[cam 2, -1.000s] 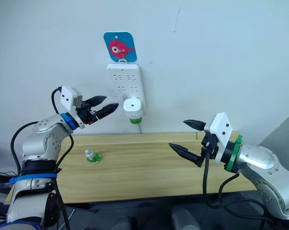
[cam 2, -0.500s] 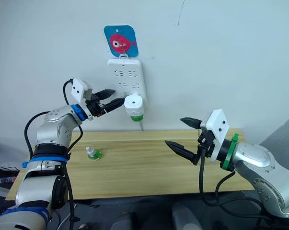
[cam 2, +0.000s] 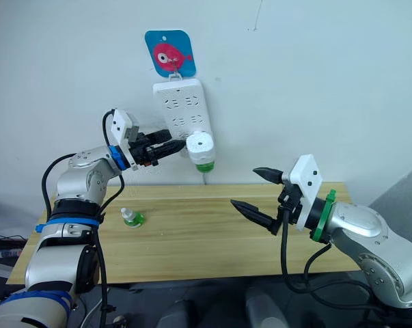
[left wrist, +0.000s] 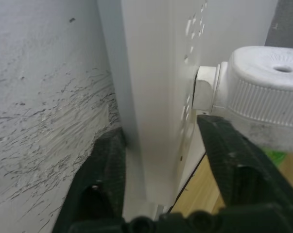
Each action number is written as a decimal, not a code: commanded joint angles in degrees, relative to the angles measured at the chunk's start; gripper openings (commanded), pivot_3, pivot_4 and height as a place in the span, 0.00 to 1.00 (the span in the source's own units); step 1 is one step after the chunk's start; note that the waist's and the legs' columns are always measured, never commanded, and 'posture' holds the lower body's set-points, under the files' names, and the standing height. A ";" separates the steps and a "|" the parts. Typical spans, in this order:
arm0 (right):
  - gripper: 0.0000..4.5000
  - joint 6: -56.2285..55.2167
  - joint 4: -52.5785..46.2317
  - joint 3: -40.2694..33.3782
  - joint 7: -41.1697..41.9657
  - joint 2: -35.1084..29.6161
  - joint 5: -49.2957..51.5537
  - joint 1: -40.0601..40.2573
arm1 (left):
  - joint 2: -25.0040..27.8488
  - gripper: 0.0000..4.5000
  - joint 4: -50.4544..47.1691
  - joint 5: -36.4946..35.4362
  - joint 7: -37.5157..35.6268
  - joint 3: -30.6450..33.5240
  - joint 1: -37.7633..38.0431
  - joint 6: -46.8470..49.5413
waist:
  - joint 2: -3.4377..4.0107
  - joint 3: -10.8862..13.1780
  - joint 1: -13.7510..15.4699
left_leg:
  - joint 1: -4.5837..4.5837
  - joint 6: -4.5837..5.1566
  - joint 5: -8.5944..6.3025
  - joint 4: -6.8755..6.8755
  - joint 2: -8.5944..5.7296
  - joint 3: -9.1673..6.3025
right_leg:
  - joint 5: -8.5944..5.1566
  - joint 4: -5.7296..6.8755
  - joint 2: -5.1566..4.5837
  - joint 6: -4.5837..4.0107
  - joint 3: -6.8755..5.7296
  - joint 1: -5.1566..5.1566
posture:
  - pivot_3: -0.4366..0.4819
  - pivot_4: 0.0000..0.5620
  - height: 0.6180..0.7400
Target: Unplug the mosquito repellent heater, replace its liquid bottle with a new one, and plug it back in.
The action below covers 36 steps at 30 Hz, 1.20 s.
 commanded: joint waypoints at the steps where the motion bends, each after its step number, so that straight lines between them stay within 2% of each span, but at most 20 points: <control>1: 1.00 -0.49 -1.36 0.99 -3.39 2.18 -0.57 -2.74 | 0.27 0.32 -2.05 -0.34 -0.82 -0.05 -1.49 -0.43 | 0.03 0.03 0.04 | -0.02 0.00 0.00 0.01 -0.01 -0.02 | 0.00 0.00 0.00 0.00 -0.02 0.00 | 0.26 0.32 0.71; 7: 1.00 5.08 0.13 9.76 -19.09 9.41 -12.17 -9.65 | 0.25 0.30 -3.03 0.17 -1.05 -0.75 -0.57 -0.84 | 0.05 0.04 0.07 | -0.02 -0.01 0.02 0.07 -0.01 -0.04 | 0.01 0.03 -0.02 0.00 0.00 -0.01 | 0.26 0.33 0.71; 12: 1.00 6.69 4.46 15.74 -27.35 18.08 -19.99 -13.76 | 0.38 0.30 -3.93 0.26 -1.04 -0.95 0.07 -0.82 | 0.09 0.07 0.11 | -0.11 -0.02 0.02 0.04 0.00 -0.12 | 0.01 0.03 -0.02 0.00 -0.08 -0.08 | 0.27 0.32 0.71; 21: 1.00 1.06 15.41 21.35 -28.85 26.37 -29.87 -17.85 | 0.07 0.30 -4.97 0.42 -0.52 -1.35 0.74 -1.12 | 0.11 0.08 0.19 | -0.24 -0.02 0.02 0.05 -0.02 -0.35 | 0.01 0.03 -0.04 -0.01 -0.28 -0.12 | 0.28 0.31 0.71; 36: 1.00 -9.89 28.74 19.54 -27.78 34.30 -37.24 -21.35 | 0.47 0.30 -5.82 0.39 -0.04 -1.13 1.06 -0.89 | 0.12 0.08 0.17 | -0.32 -0.02 0.02 0.04 -0.07 -0.60 | 0.08 0.08 -0.07 -0.13 -0.52 -0.11 | 0.30 0.28 0.71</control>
